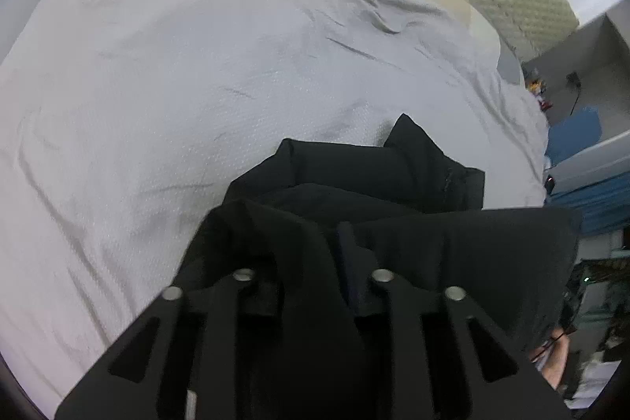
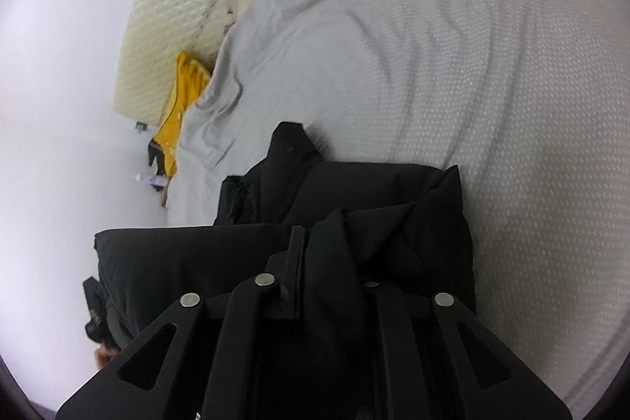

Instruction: Fold large clothes

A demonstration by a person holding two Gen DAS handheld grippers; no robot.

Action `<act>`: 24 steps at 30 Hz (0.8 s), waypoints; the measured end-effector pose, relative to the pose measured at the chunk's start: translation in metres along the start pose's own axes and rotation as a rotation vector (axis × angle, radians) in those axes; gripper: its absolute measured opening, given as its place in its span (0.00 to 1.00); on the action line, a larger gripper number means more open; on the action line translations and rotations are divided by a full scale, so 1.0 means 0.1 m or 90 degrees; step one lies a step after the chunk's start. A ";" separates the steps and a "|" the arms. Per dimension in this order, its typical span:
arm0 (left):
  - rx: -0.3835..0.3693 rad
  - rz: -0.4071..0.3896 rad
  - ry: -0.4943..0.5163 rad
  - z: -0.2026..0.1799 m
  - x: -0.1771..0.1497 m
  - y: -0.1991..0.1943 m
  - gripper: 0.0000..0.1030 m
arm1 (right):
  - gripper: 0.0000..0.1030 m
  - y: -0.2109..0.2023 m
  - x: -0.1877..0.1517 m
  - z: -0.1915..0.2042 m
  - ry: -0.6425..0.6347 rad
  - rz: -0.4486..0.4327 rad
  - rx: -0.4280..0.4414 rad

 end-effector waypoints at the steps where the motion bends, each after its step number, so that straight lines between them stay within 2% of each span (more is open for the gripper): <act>1: -0.006 -0.004 -0.008 0.04 -0.01 -0.04 0.46 | 0.24 -0.07 -0.02 0.00 -0.002 0.000 0.008; 3: -0.025 -0.007 -0.027 0.15 -0.05 -0.15 0.61 | 0.40 -0.23 -0.07 -0.01 -0.006 -0.006 0.025; 5: -0.032 -0.028 -0.035 0.28 -0.07 -0.32 0.65 | 0.43 -0.37 -0.11 0.02 -0.018 -0.014 0.015; 6: -0.020 -0.047 -0.034 0.33 -0.08 -0.40 0.74 | 0.45 -0.45 -0.13 0.04 -0.031 -0.019 -0.005; 7: -0.014 -0.066 -0.030 0.37 -0.09 -0.49 0.78 | 0.47 -0.53 -0.15 0.08 -0.051 -0.024 -0.032; 9: -0.011 -0.111 -0.006 0.39 -0.13 -0.70 0.78 | 0.48 -0.69 -0.18 0.18 -0.085 -0.051 -0.092; 12: 0.028 -0.178 0.057 0.29 -0.23 -0.89 0.78 | 0.49 -0.91 -0.23 0.43 -0.155 -0.120 -0.169; 15: 0.057 -0.238 0.110 0.10 -0.33 -0.96 0.78 | 0.50 -1.03 -0.34 0.74 -0.221 -0.185 -0.222; 19: 0.026 -0.305 0.152 -0.23 -0.51 -0.95 0.78 | 0.52 -1.03 -0.60 1.27 -0.299 -0.256 -0.206; 22: 0.041 -0.340 0.191 -0.46 -0.64 -0.84 0.78 | 0.56 -0.90 -0.83 1.55 -0.350 -0.290 -0.193; 24: 0.048 -0.361 0.215 -0.59 -0.73 -0.73 0.78 | 0.57 -0.71 -0.95 1.67 -0.375 -0.291 -0.183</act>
Point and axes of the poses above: each gripper's, at about its wrist camera, not at the fingertips, and y roughly the way its jaws point, z to its left, x to its top, the point moved 6 cm from there along y, roughly the way its jaws point, and after that the axes turned 5 degrees about z, right-handed, at the moved point
